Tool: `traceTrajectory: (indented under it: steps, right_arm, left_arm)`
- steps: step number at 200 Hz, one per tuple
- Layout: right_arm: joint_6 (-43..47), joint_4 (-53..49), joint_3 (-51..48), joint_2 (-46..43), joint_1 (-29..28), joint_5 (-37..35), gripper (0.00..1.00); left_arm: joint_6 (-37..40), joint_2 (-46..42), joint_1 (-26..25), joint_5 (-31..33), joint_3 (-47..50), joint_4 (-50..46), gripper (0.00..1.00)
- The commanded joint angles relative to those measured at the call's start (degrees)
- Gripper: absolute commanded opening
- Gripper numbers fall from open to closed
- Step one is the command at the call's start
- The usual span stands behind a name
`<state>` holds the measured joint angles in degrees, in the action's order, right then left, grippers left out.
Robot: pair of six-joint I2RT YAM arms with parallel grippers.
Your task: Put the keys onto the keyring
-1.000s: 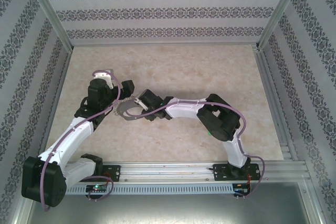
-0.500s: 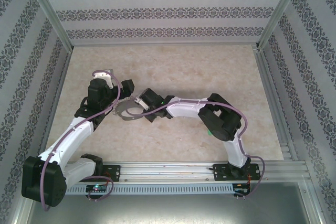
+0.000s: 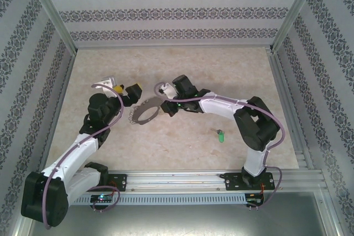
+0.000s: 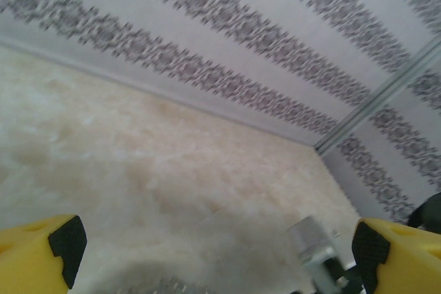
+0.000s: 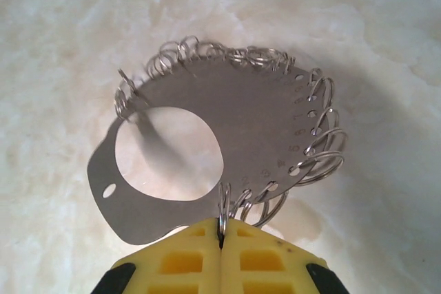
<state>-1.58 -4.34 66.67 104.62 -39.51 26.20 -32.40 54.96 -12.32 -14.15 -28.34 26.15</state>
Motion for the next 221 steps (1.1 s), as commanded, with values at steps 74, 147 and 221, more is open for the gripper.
traceTrajectory:
  steps: [74,147,221]
  right_arm:
    - [-3.7,8.0,-9.1,-15.6,7.9,16.5,0.00]
    - [-6.3,12.0,-13.6,-19.6,13.1,15.4,0.00]
    - [-9.8,17.8,-18.0,-22.9,16.4,15.2,0.00]
  left_arm:
    - [2.6,5.2,-0.5,-19.1,-8.2,-2.4,0.93]
    - [9.6,16.2,-8.1,-21.0,-16.7,-10.2,0.97]
    - [14.0,25.9,-11.0,-24.6,-23.3,-9.2,0.89]
